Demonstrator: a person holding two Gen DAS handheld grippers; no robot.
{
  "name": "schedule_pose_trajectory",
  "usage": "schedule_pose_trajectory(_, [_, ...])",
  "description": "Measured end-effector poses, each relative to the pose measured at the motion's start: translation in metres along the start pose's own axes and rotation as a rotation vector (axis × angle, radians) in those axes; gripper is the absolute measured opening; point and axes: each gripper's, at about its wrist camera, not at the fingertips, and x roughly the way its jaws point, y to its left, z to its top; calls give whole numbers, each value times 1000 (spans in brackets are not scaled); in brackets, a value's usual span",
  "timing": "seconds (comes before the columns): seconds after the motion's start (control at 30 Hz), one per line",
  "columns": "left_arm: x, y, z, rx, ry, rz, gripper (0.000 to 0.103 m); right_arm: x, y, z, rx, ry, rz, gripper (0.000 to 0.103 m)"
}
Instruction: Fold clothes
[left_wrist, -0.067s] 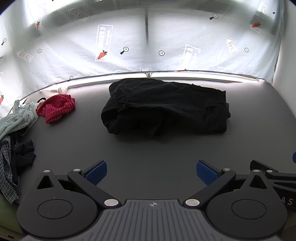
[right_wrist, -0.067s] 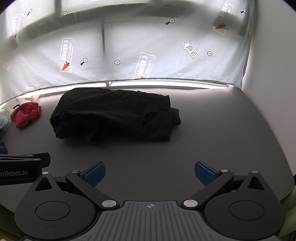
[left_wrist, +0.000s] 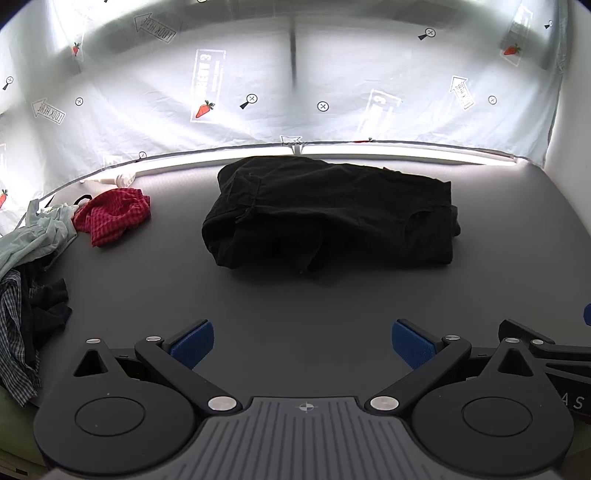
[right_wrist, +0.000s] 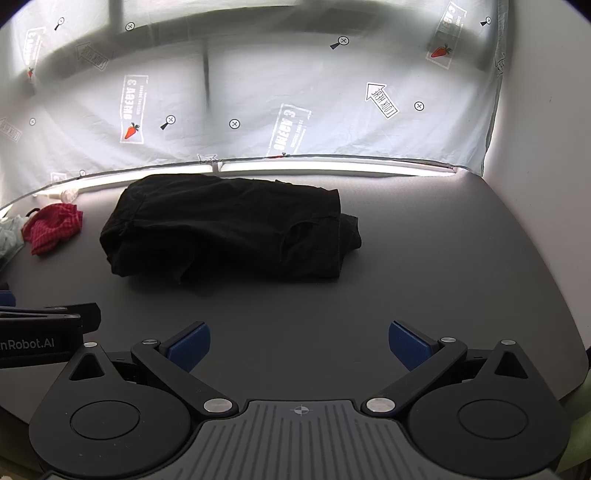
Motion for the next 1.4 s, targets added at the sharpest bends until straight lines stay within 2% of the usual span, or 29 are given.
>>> schedule_pose_trajectory(1.4, [-4, 16, -8, -3, 12, -10, 103, -4, 1, -5, -8, 11, 3, 103])
